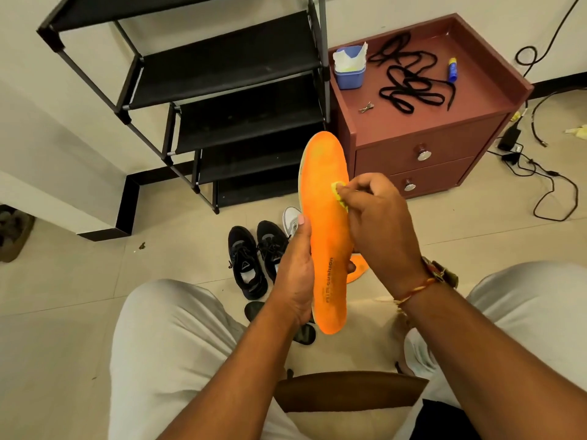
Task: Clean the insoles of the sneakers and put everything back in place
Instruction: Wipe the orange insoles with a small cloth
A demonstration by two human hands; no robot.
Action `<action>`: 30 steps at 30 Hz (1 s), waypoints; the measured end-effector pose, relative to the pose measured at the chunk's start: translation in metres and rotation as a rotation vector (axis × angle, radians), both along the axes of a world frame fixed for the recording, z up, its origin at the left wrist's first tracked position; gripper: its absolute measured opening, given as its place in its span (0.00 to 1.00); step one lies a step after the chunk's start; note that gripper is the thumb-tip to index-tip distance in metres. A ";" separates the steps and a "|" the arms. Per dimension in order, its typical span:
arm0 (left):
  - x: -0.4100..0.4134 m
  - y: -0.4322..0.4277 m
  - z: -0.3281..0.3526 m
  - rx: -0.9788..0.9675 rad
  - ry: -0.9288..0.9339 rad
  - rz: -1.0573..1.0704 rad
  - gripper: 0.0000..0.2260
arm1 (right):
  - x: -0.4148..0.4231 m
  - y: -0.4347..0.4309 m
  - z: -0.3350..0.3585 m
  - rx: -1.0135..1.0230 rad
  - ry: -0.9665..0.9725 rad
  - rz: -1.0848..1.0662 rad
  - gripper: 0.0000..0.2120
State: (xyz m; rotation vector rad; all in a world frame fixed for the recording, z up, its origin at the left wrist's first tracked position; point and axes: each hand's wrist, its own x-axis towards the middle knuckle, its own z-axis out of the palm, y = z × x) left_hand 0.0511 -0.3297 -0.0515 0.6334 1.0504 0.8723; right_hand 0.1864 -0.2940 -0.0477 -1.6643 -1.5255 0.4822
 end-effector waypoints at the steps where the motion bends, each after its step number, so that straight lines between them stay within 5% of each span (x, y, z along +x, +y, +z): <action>1: 0.000 0.000 0.000 0.009 0.008 -0.006 0.23 | -0.002 -0.005 0.003 0.000 0.020 0.030 0.10; 6: -0.002 -0.001 0.001 0.078 0.040 0.050 0.20 | -0.027 -0.033 0.011 0.136 -0.055 0.292 0.11; 10: -0.001 0.001 0.003 0.056 0.035 0.021 0.23 | -0.004 -0.012 0.012 0.159 -0.068 0.097 0.10; 20: 0.000 0.001 0.002 -0.064 -0.015 -0.059 0.19 | 0.010 -0.002 0.009 -0.136 0.673 -0.026 0.06; 25: -0.001 0.004 0.007 -0.049 -0.093 0.028 0.19 | 0.005 -0.005 0.007 -0.150 0.591 0.011 0.07; 30: -0.005 0.007 0.008 -0.081 -0.161 0.121 0.27 | -0.007 -0.012 0.002 -0.049 0.278 0.089 0.09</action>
